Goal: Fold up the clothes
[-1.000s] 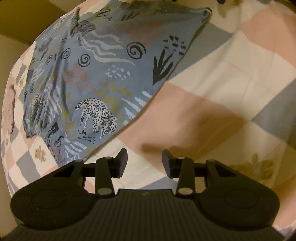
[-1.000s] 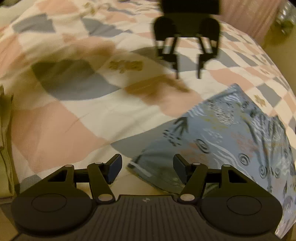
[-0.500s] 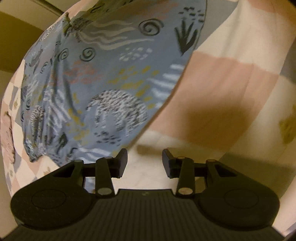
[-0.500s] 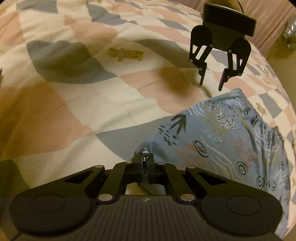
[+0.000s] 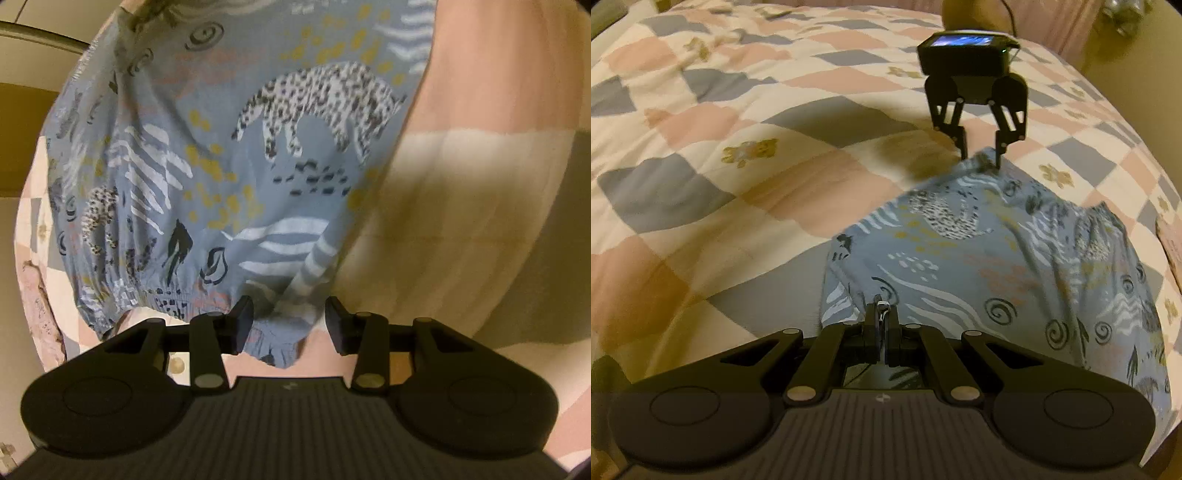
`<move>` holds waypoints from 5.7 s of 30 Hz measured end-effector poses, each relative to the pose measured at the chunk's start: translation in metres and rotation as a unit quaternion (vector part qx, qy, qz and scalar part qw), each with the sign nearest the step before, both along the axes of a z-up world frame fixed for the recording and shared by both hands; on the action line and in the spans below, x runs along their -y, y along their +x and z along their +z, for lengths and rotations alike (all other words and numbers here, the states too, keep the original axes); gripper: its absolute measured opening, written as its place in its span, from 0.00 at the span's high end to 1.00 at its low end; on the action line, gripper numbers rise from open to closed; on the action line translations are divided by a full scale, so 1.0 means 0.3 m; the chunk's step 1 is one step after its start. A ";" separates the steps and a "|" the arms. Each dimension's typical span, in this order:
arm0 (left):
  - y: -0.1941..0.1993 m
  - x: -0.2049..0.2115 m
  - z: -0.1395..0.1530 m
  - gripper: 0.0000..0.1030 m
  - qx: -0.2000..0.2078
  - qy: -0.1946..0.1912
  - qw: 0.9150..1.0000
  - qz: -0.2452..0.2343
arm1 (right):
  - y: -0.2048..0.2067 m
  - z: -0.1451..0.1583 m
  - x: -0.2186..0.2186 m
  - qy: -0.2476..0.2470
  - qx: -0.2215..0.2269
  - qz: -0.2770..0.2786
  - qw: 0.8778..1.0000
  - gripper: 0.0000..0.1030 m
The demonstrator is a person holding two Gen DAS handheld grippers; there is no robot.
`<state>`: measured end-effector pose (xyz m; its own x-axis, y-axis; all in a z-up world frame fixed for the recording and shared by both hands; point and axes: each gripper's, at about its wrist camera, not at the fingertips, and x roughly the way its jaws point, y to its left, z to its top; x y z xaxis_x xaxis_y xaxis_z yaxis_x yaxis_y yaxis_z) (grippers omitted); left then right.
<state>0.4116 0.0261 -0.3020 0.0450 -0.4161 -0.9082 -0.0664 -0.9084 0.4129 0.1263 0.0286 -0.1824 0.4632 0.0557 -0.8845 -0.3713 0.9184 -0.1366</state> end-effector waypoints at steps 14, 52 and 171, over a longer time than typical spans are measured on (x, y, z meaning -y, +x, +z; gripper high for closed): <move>-0.012 0.103 0.048 0.98 0.013 0.025 0.999 0.042 | -0.010 0.065 0.107 0.042 0.002 -0.038 0.998 1.00; -0.127 0.265 0.403 0.98 -0.002 0.031 0.973 0.227 | -0.194 0.410 0.597 0.093 0.040 -0.169 0.980 1.00; -0.724 0.555 0.413 0.45 -0.201 -0.210 0.441 0.849 | -0.030 -0.075 1.335 0.169 -0.117 -0.001 0.979 0.68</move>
<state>0.1944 -0.1403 -0.1780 0.4866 -0.2266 -0.8437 0.7168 0.6557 0.2373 0.1172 -0.3720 -0.2049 0.2514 0.3629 -0.8973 -0.3542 0.8973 0.2636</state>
